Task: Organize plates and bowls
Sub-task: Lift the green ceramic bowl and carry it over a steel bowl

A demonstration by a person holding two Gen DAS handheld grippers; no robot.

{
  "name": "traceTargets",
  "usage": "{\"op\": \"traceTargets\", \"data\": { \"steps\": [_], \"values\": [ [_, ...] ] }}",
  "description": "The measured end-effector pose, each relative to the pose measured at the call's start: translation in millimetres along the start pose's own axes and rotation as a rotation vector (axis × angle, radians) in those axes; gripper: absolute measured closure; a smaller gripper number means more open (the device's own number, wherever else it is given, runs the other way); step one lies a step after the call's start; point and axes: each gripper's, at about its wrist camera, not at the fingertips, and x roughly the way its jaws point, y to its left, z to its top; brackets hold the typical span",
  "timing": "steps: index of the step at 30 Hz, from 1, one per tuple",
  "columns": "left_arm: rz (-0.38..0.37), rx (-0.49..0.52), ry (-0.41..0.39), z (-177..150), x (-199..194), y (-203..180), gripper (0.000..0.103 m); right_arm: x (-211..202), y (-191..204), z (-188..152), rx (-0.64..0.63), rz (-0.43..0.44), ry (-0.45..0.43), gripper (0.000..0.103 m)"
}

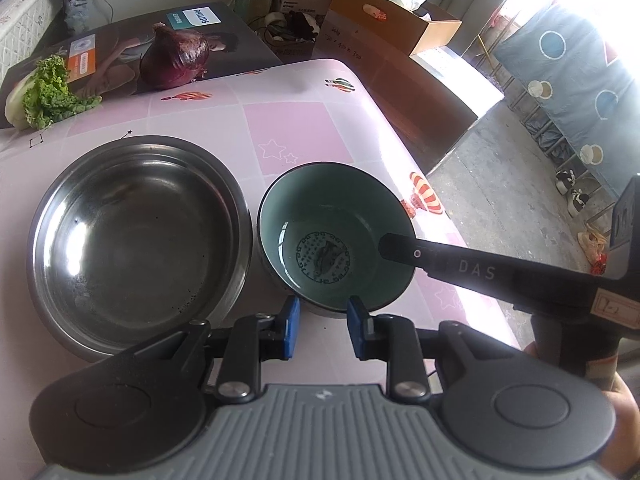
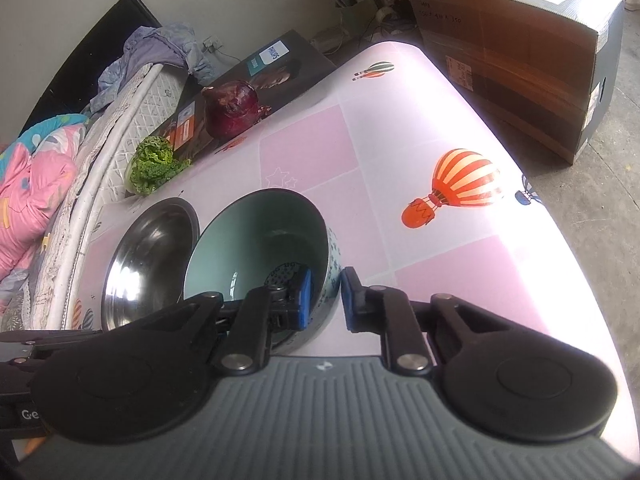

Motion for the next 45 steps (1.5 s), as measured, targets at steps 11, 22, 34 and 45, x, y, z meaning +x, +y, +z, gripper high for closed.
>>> {"op": "traceTargets", "data": {
  "steps": [11, 22, 34, 45],
  "values": [
    [-0.066, 0.051, -0.01, -11, -19, -6, 0.065, -20, -17, -6, -0.043, -0.036, 0.029, 0.093],
    [0.006, 0.06, 0.013, 3, 4, -8, 0.067, -23, -32, -12, 0.014, 0.011, 0.047, 0.089],
    [0.015, 0.051, 0.07, 9, 36, -6, 0.078, -9, -40, -14, 0.077, 0.058, 0.078, 0.084],
    [0.031, 0.052, 0.067, 7, 40, -9, 0.079, -3, -44, -17, 0.118, 0.074, 0.072, 0.082]
  ]
}}
